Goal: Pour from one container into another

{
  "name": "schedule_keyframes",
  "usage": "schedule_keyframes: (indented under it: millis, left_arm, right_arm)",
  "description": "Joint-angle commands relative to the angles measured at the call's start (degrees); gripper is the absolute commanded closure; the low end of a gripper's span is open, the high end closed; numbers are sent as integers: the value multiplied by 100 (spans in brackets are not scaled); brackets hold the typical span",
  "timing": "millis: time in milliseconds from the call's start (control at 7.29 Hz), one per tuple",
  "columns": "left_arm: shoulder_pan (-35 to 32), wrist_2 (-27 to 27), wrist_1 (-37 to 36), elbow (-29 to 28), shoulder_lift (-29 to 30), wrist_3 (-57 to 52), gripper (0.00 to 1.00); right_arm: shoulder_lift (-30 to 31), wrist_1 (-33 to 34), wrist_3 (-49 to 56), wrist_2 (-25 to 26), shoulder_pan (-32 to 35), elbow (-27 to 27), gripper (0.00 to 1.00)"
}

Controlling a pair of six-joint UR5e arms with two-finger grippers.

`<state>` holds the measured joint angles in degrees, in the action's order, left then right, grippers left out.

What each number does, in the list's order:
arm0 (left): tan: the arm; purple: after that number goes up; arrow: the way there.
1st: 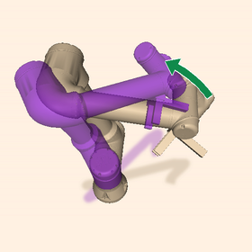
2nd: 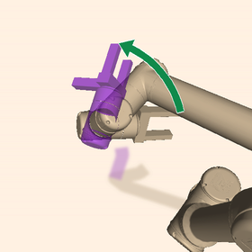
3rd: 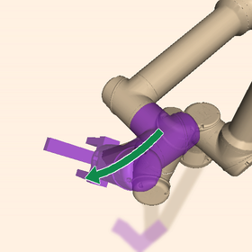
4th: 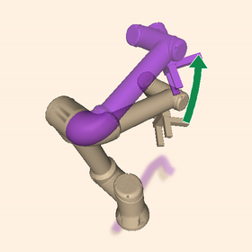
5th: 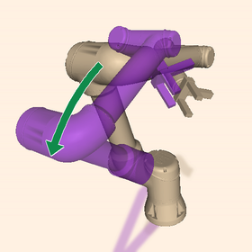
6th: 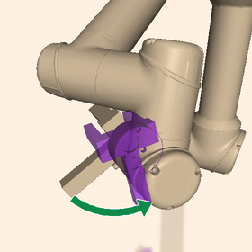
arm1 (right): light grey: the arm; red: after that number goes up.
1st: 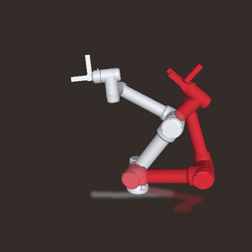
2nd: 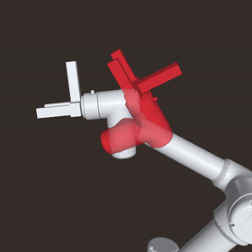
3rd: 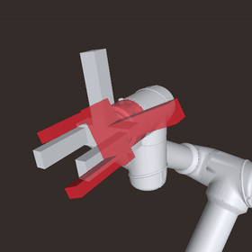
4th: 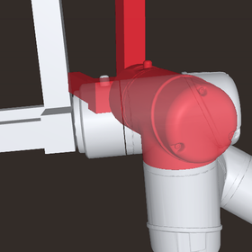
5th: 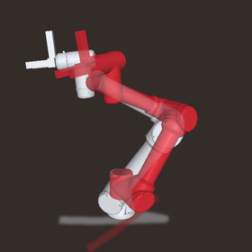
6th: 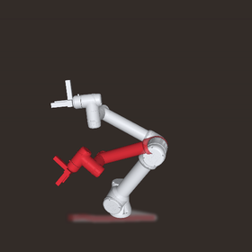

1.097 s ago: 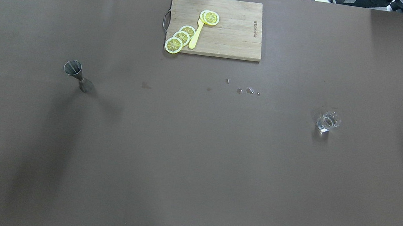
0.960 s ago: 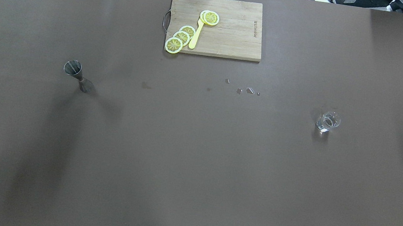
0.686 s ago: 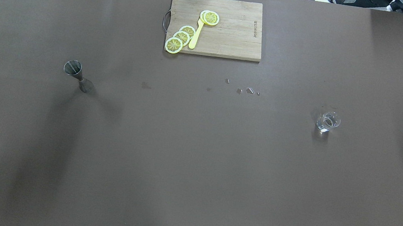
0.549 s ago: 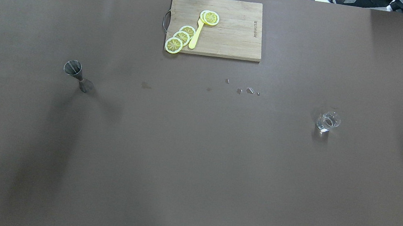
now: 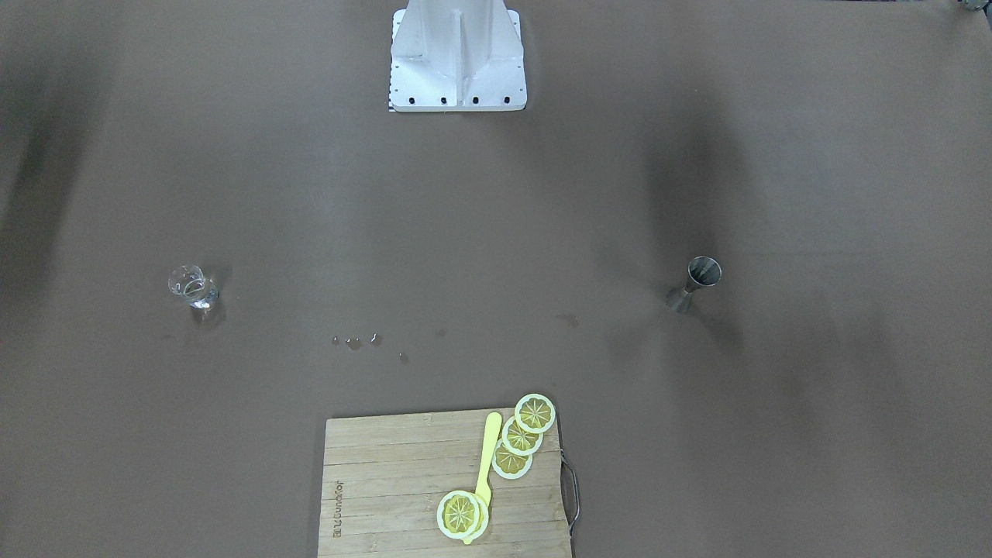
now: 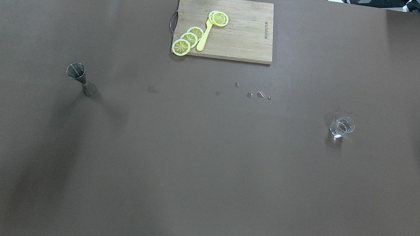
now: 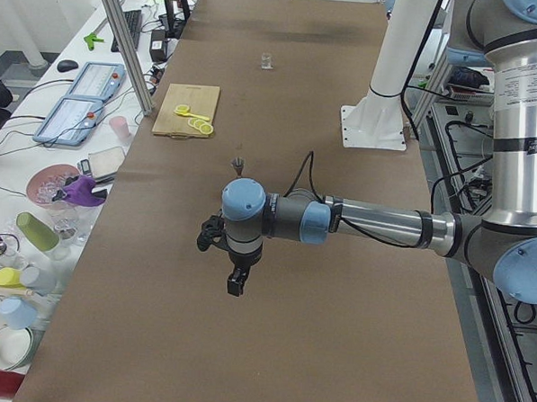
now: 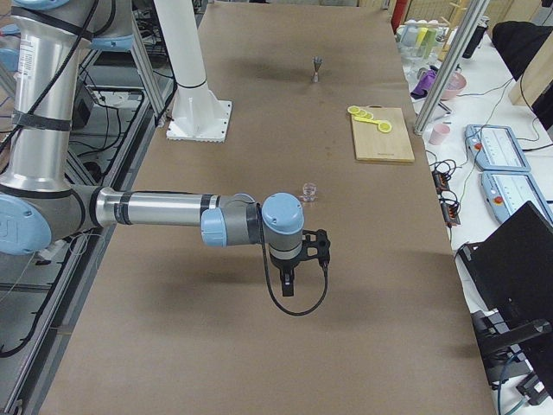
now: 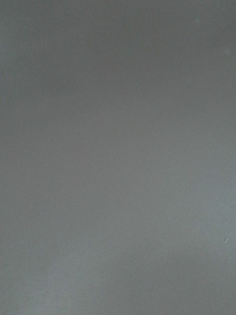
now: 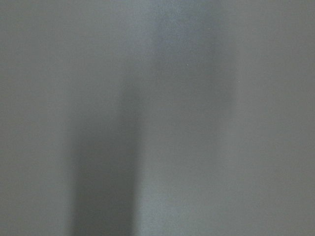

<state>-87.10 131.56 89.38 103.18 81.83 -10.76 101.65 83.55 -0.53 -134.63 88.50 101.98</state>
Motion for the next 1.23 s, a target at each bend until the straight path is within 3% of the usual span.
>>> schedule_keyframes:
  millis: [0, 823, 1097]
  left_arm:
    - [0, 1, 0, 9, 0, 4, 1]
    - [-17, 502, 0, 105, 18, -22, 1]
    - [0, 1045, 0, 106, 200, 39, 1]
  right_arm:
    - [-14, -6, 0, -11, 0, -20, 0]
    - [-277, -181, 0, 33, -35, -222, 0]
    - [-260, -182, -17, 42, -35, -266, 0]
